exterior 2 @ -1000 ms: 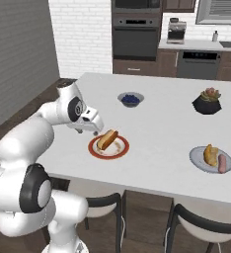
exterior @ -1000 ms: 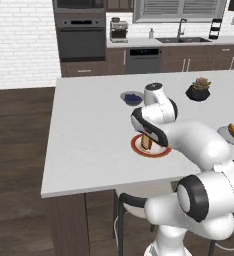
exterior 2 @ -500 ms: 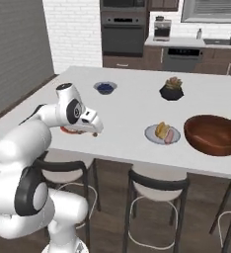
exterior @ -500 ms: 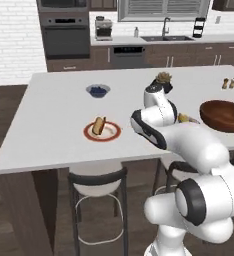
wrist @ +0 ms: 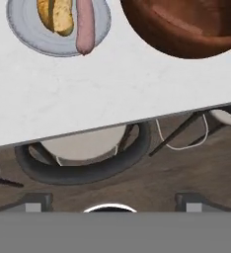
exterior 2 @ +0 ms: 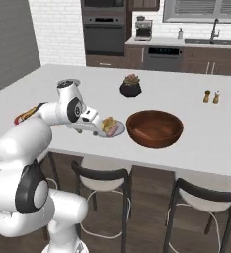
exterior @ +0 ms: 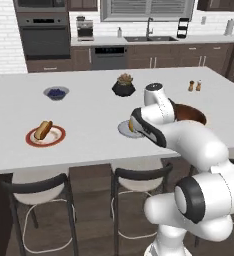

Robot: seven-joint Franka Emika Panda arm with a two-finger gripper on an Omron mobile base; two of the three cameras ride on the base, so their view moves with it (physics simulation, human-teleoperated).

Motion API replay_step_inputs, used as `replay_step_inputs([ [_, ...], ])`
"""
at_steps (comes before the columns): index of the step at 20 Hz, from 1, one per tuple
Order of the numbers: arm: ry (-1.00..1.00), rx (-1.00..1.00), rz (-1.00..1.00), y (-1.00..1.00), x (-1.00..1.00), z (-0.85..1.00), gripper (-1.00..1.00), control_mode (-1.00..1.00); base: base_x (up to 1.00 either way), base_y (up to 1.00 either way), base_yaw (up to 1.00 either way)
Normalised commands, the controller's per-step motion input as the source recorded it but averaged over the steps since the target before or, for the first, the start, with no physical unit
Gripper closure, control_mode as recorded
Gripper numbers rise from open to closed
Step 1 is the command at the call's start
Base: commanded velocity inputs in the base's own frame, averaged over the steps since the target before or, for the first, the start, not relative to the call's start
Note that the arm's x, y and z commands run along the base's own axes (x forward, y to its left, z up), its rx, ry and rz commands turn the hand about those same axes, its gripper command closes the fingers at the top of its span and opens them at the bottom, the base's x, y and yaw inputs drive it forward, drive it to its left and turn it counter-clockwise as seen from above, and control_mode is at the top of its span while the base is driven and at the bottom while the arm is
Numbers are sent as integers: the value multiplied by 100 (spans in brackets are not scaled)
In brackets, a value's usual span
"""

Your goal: Place one bun and one sausage from the bowl on each plate.

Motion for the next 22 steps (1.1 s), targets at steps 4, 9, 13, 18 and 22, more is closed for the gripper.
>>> replay_step_inputs([
  [4, 0, 0, 0, 0, 0, 0, -100, 100, 96, -100, 13],
  [9, 0, 0, 0, 0, 0, 0, -100, 100, 23, -99, 13],
  [13, 0, 0, 0, 0, 0, 0, -100, 100, 59, -29, 26],
  [18, 0, 3, 9, -18, 5, 0, -100, -100, 49, -57, 32],
  [22, 17, 5, 48, -73, 36, -40, -100, -100, 0, 0, 0],
])
